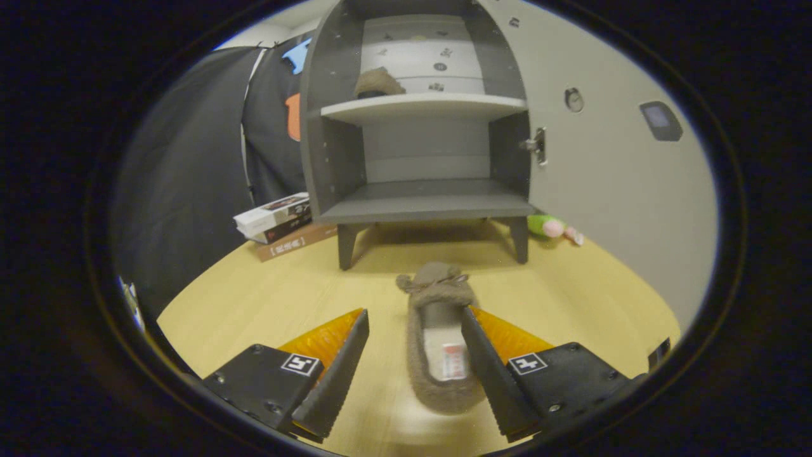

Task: Open the shoe cabinet door, grab the shoes and put them into the shoe cabinet, then close the shoe cabinet door.

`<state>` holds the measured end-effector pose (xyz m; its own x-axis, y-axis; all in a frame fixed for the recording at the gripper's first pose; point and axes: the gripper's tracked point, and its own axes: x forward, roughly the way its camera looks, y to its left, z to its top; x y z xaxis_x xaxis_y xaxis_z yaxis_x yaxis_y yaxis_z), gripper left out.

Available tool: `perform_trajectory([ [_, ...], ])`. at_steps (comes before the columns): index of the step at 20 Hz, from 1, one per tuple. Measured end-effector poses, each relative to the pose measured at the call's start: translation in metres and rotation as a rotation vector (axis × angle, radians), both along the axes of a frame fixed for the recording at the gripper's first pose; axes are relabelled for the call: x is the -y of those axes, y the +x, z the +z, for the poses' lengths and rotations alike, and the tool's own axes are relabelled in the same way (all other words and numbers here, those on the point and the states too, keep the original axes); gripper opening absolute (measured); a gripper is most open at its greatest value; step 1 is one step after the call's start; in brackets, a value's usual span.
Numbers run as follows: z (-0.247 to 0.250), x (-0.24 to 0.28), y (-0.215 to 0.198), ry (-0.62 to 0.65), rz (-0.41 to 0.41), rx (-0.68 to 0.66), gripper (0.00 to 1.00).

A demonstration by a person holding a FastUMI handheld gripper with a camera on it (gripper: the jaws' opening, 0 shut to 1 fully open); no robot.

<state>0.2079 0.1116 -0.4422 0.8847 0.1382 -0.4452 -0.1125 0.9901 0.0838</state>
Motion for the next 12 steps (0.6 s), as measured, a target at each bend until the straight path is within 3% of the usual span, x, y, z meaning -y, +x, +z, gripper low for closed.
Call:
perform_trajectory([
  [3,-0.009,0.000,0.017,-0.052,-0.010,-0.036,0.88],
  [6,-0.033,0.004,0.030,-0.125,-0.005,-0.185,0.57],
  [9,-0.039,0.012,0.045,-0.084,-0.041,-0.221,0.43],
  [10,-0.037,0.010,0.046,-0.053,-0.044,-0.219,0.17],
  [12,-0.035,0.010,0.045,-0.031,-0.041,-0.215,0.10],
])
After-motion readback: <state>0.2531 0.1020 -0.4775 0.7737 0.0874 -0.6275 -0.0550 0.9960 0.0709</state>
